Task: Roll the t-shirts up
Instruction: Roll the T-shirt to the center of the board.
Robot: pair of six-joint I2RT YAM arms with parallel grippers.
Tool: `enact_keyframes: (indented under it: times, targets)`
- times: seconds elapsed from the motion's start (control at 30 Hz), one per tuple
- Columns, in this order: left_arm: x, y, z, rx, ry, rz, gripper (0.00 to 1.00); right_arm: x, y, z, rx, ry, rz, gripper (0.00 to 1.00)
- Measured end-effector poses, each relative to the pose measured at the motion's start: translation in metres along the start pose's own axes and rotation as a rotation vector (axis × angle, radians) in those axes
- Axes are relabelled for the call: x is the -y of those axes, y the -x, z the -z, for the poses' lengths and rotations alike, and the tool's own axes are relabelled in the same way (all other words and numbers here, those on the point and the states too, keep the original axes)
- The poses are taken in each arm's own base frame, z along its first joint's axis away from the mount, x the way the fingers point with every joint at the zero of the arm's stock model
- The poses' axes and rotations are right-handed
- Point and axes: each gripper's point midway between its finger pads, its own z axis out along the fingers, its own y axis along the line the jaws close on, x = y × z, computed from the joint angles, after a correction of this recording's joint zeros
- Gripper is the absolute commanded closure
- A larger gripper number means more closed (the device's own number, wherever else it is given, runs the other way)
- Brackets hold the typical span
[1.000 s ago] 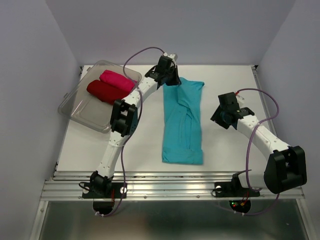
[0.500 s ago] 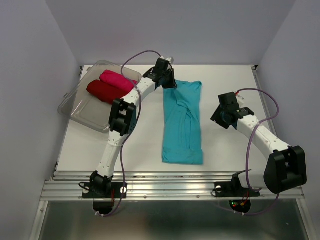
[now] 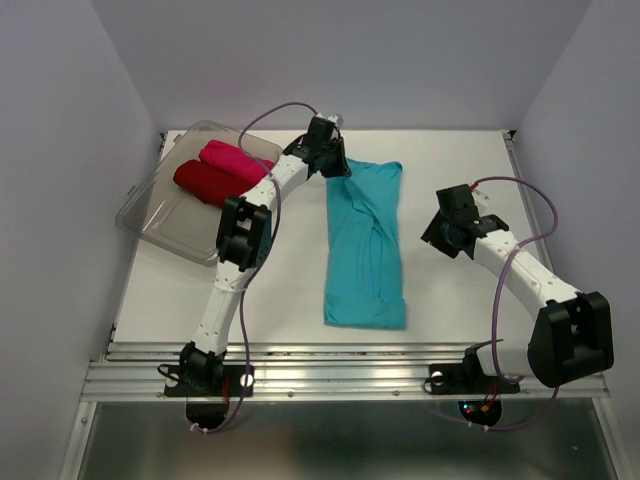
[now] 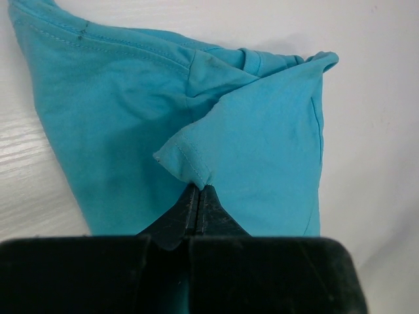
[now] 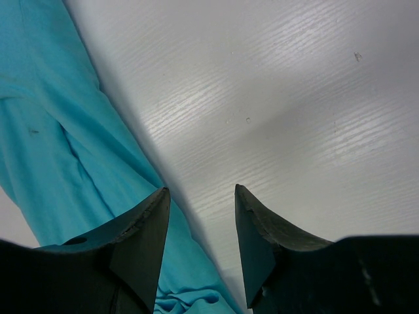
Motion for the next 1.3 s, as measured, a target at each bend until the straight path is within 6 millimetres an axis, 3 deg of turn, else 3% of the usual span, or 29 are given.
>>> enact_keyframes:
  times: [0.63,0.67,0.7,0.93,1.17,1.3]
  targets:
    - [-0.011,0.0,-0.005,0.003,0.033,0.036,0.99,0.0,0.0,0.0,0.0,0.0,0.0,0.5]
    - [-0.012,0.0,-0.006,0.004,0.033,0.038,0.93,0.0,0.0,0.0,0.0,0.0,0.0,0.5]
    - [-0.013,0.002,-0.007,0.008,0.033,0.039,0.78,0.0,0.0,0.0,0.0,0.0,0.0,0.5]
    - [-0.027,-0.004,-0.017,-0.008,0.051,0.06,0.4,0.001,0.001,0.0,0.001,-0.002,-0.003,0.5]
    - [-0.041,-0.013,-0.012,-0.018,0.11,0.06,0.37,0.001,0.001,0.0,0.002,-0.003,-0.005,0.5]
    - [-0.037,-0.015,0.01,-0.016,0.144,0.053,0.43,0.001,0.002,0.001,0.006,0.002,-0.007,0.5]
